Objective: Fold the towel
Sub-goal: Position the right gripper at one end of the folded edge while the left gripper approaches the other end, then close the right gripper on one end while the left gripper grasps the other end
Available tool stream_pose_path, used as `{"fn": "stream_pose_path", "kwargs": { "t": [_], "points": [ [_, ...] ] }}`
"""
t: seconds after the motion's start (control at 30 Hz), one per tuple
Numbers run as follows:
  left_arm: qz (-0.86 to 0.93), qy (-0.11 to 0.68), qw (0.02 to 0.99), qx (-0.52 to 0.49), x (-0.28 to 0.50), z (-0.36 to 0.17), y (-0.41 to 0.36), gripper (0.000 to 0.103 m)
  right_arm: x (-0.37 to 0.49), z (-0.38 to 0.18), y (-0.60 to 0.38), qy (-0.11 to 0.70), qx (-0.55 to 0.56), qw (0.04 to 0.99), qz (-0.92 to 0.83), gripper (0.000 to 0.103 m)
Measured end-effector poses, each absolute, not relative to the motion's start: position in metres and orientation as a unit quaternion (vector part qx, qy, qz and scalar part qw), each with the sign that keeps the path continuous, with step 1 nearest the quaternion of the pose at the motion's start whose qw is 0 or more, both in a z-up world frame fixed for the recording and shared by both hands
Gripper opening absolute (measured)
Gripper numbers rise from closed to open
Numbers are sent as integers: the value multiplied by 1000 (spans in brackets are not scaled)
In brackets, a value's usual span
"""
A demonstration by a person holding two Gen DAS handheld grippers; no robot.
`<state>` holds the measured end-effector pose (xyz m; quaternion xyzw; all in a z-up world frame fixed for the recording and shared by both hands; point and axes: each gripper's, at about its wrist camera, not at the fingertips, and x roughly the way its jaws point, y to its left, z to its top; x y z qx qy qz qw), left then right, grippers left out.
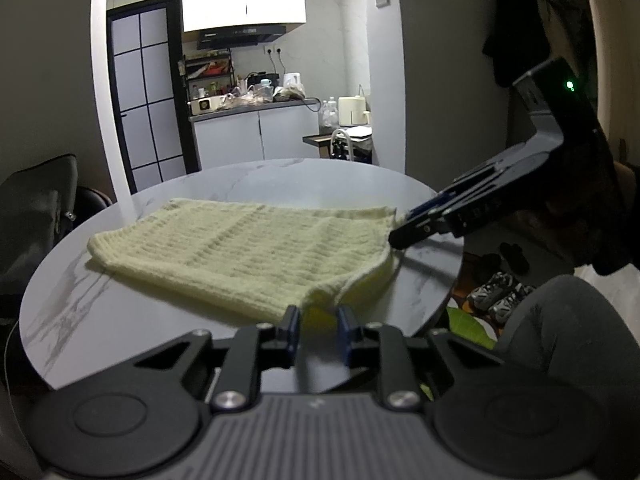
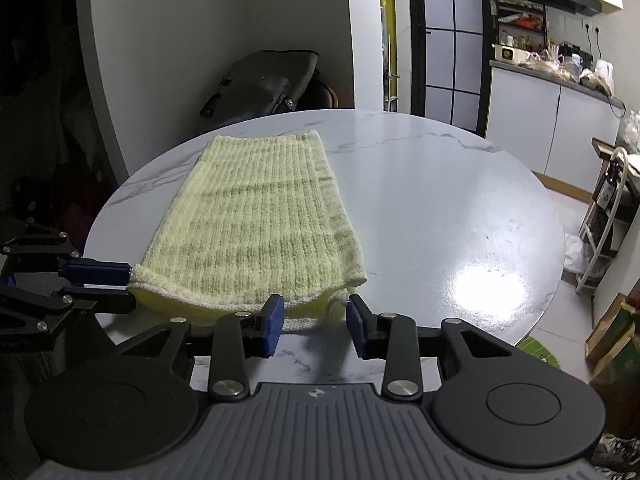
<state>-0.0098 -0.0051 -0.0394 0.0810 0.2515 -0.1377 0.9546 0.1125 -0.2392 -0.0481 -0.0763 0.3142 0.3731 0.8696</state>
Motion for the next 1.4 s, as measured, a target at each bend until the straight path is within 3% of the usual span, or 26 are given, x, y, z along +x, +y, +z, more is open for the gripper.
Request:
{"fn": "stream_pose_path", "kwargs": {
  "t": [0.1, 0.2, 0.33, 0.4, 0.47, 0.53, 0.57, 0.73, 1.4],
  "points": [
    [-138, 248, 955, 86, -5, -39, -7, 36, 115, -49, -239, 317, -70, 869, 374, 39],
    [-138, 245, 956, 91, -1, -38, -10, 52, 118, -50, -238, 317, -65, 869, 374, 39],
    [-142, 248, 954, 95, 5, -42, -13, 53, 120, -51, -236, 314, -64, 869, 377, 39],
    [-145, 252, 953, 90, 6, -44, -13, 49, 120, -51, -234, 311, -69, 869, 378, 39],
    [-154, 255, 951, 81, 7, -46, -12, 31, 119, -52, -233, 308, -75, 870, 378, 36],
    [-158, 254, 951, 74, 6, -47, -12, 22, 119, -52, -234, 306, -77, 869, 382, 21],
    [-159, 254, 951, 72, 6, -47, -11, 18, 119, -52, -234, 307, -73, 868, 384, 18],
    [-160, 254, 952, 61, 3, -47, -8, 14, 118, -51, -233, 304, -72, 869, 384, 8],
    [-156, 233, 959, 41, -25, -36, -2, 13, 86, -34, -242, 278, -55, 879, 384, 6]
  ]
}}
